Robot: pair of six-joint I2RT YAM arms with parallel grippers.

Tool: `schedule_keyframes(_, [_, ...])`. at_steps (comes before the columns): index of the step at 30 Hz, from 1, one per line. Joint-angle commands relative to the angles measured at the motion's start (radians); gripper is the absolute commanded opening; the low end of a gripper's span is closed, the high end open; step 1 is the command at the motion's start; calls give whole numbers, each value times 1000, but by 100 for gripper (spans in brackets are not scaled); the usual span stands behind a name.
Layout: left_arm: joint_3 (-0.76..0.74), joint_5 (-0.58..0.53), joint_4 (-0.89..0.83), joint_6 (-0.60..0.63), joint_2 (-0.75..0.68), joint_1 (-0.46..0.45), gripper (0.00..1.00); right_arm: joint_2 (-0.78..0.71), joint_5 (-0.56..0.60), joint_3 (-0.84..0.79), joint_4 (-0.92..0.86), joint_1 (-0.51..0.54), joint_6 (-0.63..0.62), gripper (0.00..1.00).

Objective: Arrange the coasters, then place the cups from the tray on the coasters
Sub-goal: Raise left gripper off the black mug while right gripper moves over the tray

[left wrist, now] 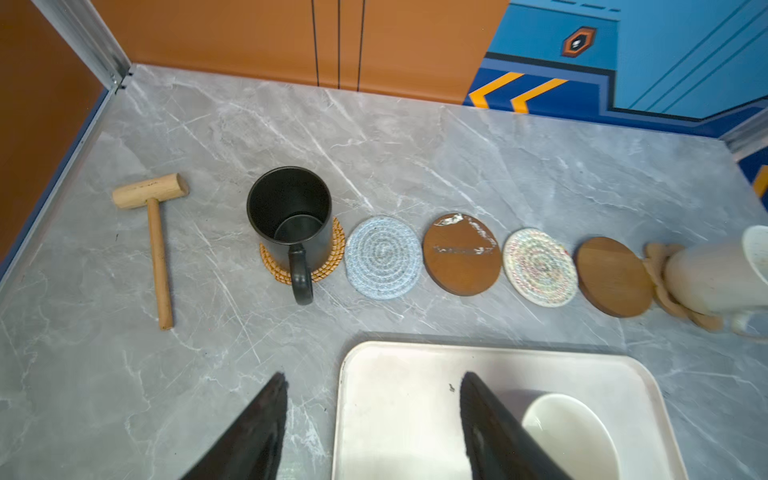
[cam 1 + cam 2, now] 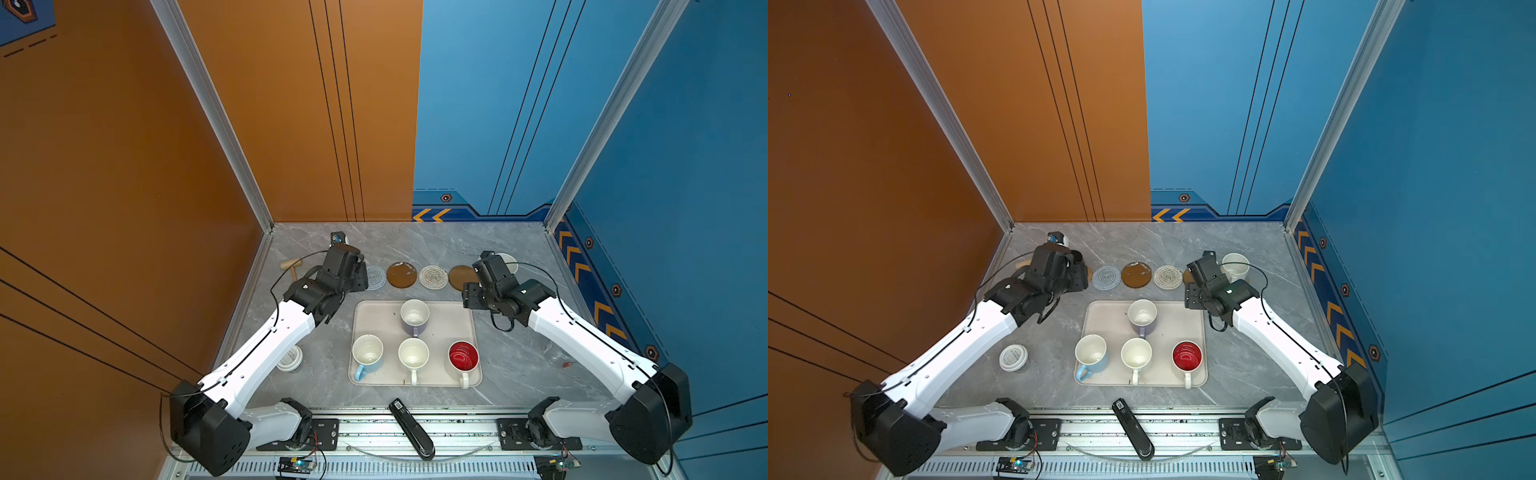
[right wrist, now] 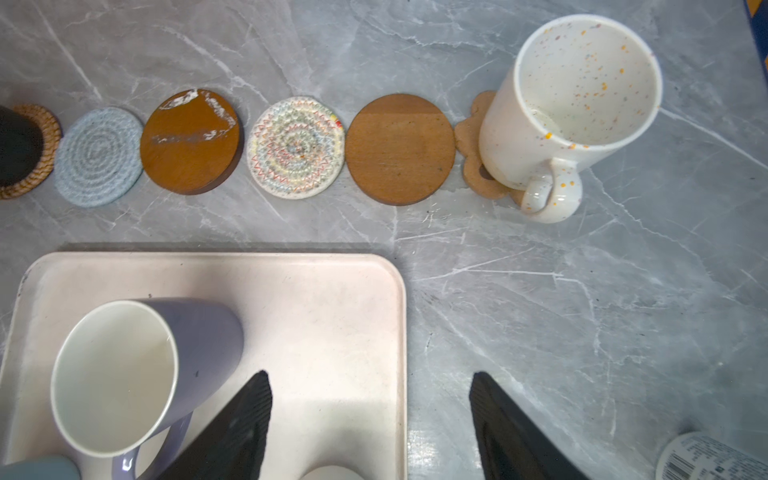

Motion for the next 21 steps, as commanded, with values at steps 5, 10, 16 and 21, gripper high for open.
schedule_keyframes(5, [-182,-66,135,19,-175,-36,80,34,74,44,-78,193,108,75])
schedule_keyframes(10, [-259,-25,213,48,-266,-42,85,114,68,82,-80,285,153,75])
schedule_keyframes(16, [-282,36,230,81,-304,-55,85,204,57,136,-80,351,178,76])
schedule_keyframes(21, [-295,60,229,86,-300,-75,85,203,46,148,-102,366,182,76])
